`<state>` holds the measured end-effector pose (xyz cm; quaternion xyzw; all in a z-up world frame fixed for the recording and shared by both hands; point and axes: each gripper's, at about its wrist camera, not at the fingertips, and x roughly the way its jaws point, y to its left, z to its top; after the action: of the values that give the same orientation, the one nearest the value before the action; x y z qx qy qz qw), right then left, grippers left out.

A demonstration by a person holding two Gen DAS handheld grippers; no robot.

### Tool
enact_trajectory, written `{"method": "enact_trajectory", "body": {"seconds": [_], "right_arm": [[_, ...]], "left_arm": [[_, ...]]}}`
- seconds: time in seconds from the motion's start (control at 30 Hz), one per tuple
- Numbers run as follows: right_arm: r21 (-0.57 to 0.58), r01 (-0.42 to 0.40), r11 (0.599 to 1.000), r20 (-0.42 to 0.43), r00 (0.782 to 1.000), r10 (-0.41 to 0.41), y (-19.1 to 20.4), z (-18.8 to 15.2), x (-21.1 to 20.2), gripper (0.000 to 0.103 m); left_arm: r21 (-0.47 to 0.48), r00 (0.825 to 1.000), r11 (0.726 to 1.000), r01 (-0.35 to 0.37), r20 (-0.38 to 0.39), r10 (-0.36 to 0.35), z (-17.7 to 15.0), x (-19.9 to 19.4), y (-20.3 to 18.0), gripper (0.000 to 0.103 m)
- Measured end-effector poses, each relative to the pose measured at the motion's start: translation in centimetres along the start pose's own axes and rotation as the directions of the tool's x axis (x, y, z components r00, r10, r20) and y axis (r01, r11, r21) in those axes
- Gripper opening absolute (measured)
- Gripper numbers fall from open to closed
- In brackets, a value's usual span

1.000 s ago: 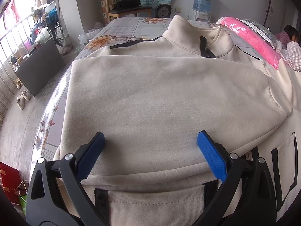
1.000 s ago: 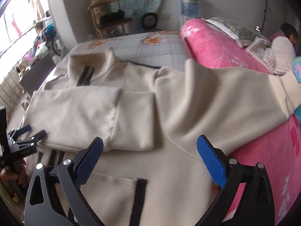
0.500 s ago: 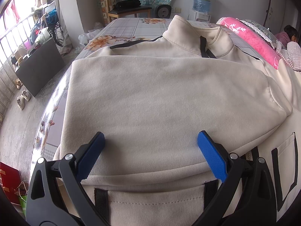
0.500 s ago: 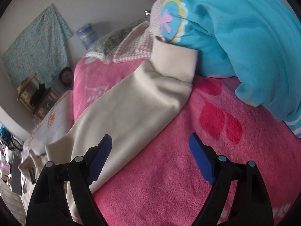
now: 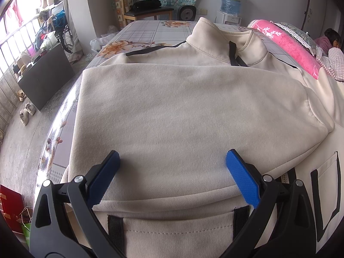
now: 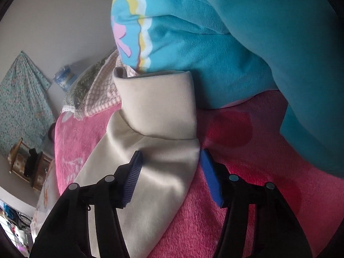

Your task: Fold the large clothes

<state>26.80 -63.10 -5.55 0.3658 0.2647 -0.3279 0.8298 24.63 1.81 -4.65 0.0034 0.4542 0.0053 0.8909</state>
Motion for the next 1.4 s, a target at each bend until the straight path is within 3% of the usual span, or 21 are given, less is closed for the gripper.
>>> {"method": "enact_trajectory", "body": {"seconds": [0.07, 0.13, 0.2, 0.43, 0.6, 0.77, 0.87, 0.97, 1.07, 1.13, 1.17, 1.23, 1.3, 1.37, 1.4], "right_arm": [[-0.013, 0.009, 1.0, -0.009, 1.0, -0.009, 0.3, 0.0, 0.6, 0.04], [-0.024, 0.017, 1.0, -0.019, 1.0, -0.018, 0.7, 0.0, 0.7, 0.015], [-0.028, 0.006, 1.0, -0.02, 1.0, -0.007, 0.8, 0.1, 0.3, 0.008], [-0.193, -0.076, 0.978, 0.076, 0.993, 0.093, 4.9, 0.1, -5.9, 0.006], [-0.374, -0.162, 0.913, 0.144, 0.963, 0.23, 11.6, -0.6, -13.2, 0.006], [-0.57, -0.28, 0.772, 0.14, 0.893, 0.427, 18.6, -4.8, -22.9, 0.006], [-0.68, -0.352, 0.644, 0.062, 0.847, 0.528, 22.3, -9.7, -27.5, 0.006], [-0.755, -0.417, 0.506, -0.062, 0.814, 0.578, 24.9, -15.9, -29.5, 0.006], [-0.798, -0.47, 0.377, -0.212, 0.805, 0.554, 25.9, -22.8, -28.9, 0.014], [-0.799, -0.542, 0.261, -0.387, 0.796, 0.466, 25.6, -28.1, -27.0, 0.056], [-0.788, -0.58, 0.207, -0.473, 0.785, 0.4, 25.2, -30.7, -25.8, 0.063], [-0.777, -0.617, 0.124, -0.573, 0.775, 0.265, 23.5, -35.4, -23.6, 0.063], [-0.781, -0.618, 0.089, -0.599, 0.782, 0.174, 21.3, -38.2, -22.5, 0.063], [-0.767, -0.632, 0.116, -0.612, 0.773, 0.167, 19.3, -38.2, -22.3, 0.063], [-0.748, -0.646, 0.152, -0.62, 0.762, 0.186, 18.4, -37.3, -22.2, 0.063]], "left_arm": [[0.0, 1.0, 1.0, 0.0, 0.0, 0.0, 0.0, 0.0, 0.0, 0.096], [0.0, 1.0, 1.0, 0.0, 0.0, 0.0, 0.0, 0.0, 0.0, 0.096], [0.0, 1.0, 1.0, 0.0, 0.0, 0.0, 0.0, 0.0, 0.0, 0.096], [0.0, 1.0, 1.0, 0.0, 0.0, 0.0, 0.0, 0.0, 0.0, 0.096], [0.0, 1.0, 1.0, 0.001, 0.0, -0.001, 0.0, 0.0, 0.0, 0.096], [0.001, 1.0, 1.0, 0.002, 0.001, -0.002, 0.0, 0.1, 0.0, 0.096], [-0.007, 1.0, 1.0, 0.024, 0.0, -0.024, 0.0, -0.2, 0.3, 0.095], [-0.034, 0.998, 0.998, 0.062, -0.005, -0.062, -0.2, -1.4, 1.3, 0.09], [-0.072, 0.994, 0.991, 0.108, -0.006, -0.109, -0.6, -3.3, 2.8, 0.08], [-0.111, 0.989, 0.983, 0.148, -0.001, -0.149, -1.0, -4.5, 4.1, 0.076], [-0.131, 0.985, 0.976, 0.173, 0.002, -0.175, -1.3, -5.0, 4.9, 0.075], [-0.16, 0.973, 0.96, 0.231, 0.013, -0.232, -1.8, -5.9, 6.1, 0.071], [-0.179, 0.959, 0.943, 0.28, 0.011, -0.282, -1.8, -6.2, 6.8, 0.071], [-0.188, 0.943, 0.925, 0.33, 0.012, -0.334, -1.4, -6.2, 7.0, 0.068], [-0.197, 0.934, 0.915, 0.351, 0.013, -0.356, -1.0, -6.0, 6.9, 0.066]]}}
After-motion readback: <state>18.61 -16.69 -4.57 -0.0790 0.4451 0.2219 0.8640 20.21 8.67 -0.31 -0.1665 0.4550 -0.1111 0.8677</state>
